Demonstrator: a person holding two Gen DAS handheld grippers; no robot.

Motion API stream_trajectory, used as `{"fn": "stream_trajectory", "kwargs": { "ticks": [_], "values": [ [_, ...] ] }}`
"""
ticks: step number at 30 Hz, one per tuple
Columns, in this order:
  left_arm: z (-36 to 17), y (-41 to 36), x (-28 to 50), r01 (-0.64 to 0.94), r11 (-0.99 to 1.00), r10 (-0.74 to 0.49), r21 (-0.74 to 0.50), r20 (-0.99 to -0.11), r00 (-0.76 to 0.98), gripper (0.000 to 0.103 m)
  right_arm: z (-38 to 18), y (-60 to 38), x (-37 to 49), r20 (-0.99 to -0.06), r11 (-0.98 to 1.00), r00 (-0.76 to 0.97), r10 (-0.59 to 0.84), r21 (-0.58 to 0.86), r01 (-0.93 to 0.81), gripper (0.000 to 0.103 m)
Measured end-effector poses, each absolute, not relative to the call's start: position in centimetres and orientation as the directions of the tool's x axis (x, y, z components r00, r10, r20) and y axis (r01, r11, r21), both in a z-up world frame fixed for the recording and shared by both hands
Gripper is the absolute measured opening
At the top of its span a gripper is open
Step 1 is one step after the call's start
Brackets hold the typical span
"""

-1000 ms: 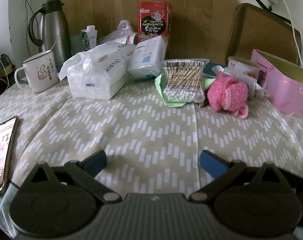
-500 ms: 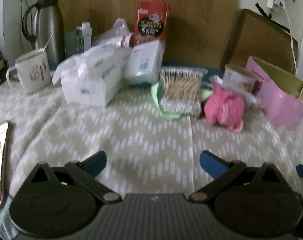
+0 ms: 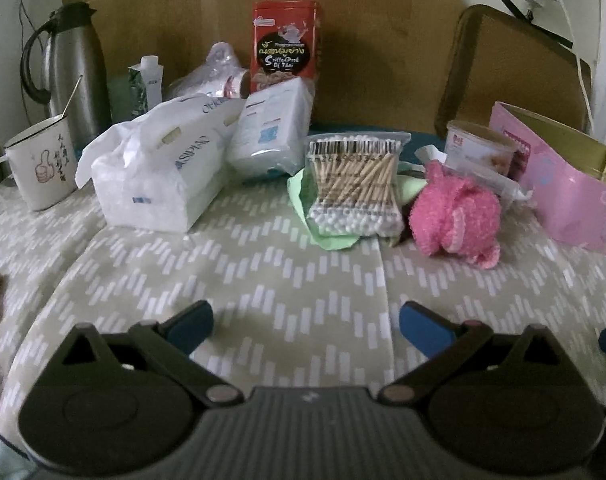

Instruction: Organize soft objects

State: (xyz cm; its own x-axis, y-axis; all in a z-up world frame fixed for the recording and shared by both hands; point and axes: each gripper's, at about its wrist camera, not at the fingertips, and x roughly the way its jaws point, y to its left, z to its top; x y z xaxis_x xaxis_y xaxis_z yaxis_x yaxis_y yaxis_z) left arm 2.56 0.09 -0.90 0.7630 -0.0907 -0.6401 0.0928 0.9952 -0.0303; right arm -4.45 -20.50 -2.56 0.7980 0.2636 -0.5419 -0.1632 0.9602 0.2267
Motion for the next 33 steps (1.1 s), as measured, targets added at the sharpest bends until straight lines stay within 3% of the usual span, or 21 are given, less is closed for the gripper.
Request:
{"fn": "stream_trajectory", "kwargs": {
  "ticks": [14, 31, 33],
  "values": [
    [-0.8, 0.4, 2.3, 0.095, 0.994, -0.103, -0.047, -0.632, 0.768, 0.103, -3.0, -18.9, -4.8, -0.543, 0.979, 0.815, 0.203, 0.101, -0.177, 0.103],
    [-0.6, 0.0, 2.0, 0.095, 0.995, -0.095, -0.033, -0.633, 0.768, 0.103, -1.8, -20.1, -4.6, -0.485, 0.975, 0.847, 0.217, 0.151, -0.163, 0.103],
    [-0.6, 0.0, 2.0, 0.095, 0.995, -0.095, -0.033, -0.633, 0.768, 0.103, -1.2, -20.4, -4.1, -0.470, 0.974, 0.855, 0.219, 0.152, -0.166, 0.098]
  ]
}}
